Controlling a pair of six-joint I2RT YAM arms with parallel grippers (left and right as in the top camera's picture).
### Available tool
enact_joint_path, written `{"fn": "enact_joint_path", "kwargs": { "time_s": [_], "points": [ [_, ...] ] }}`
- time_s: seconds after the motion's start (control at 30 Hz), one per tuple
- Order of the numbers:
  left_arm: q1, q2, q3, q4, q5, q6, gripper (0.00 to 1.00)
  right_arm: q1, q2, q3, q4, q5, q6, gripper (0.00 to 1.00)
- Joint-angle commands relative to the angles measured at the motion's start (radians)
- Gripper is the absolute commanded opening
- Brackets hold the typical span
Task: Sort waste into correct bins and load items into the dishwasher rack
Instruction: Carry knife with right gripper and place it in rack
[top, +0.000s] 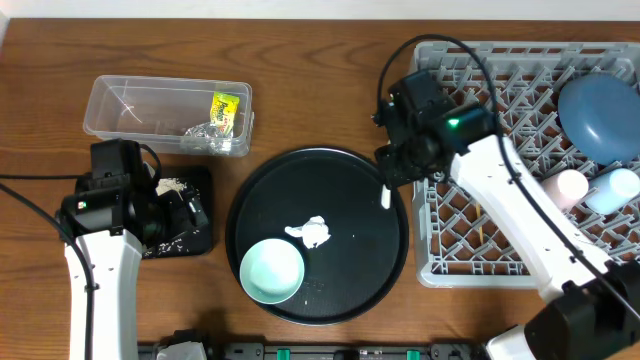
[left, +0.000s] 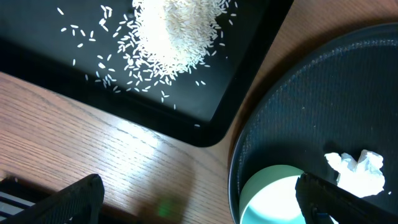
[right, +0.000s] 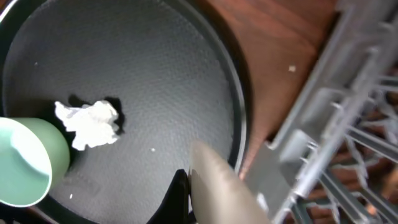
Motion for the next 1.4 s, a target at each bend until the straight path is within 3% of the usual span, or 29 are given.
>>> {"fn": "enact_joint_path", "kwargs": {
  "time_s": [0.0,0.33,0.57,0.7,1.0,1.23,1.37],
  "points": [
    [0.005,-0.002,0.010,0.000,-0.019,-0.012,0.99,-0.061,-0.069,0.010,-0.024,0.030,-0.014,0.01],
    [0.005,-0.002,0.010,-0.001,-0.019,-0.012,0.99,-0.368,-0.195,0.015,-0.156,0.053,-0.126,0.01],
    [0.005,-0.002,0.010,-0.001,-0.019,-0.012,0.99,-0.552,-0.183,0.014,-0.266,0.067,-0.274,0.01],
    [0.005,-0.002,0.010,-0.002,-0.019,-0.012,0.99,-0.578,-0.151,0.014,-0.303,0.157,-0.280,0.01],
    [0.005,-0.002,0.010,-0.004,-0.019,-0.012,0.99,-0.576,-0.002,0.014,-0.296,0.166,-0.296,0.01],
    [0.005,-0.002,0.010,-0.004,-0.019,-0.012,0.99,-0.576,0.121,0.014,-0.204,0.164,-0.288,0.01],
    [0.005,-0.002,0.010,-0.004,-0.019,-0.012,0.99,-0.576,0.149,0.014,-0.156,0.146,-0.288,0.17]
  ]
}}
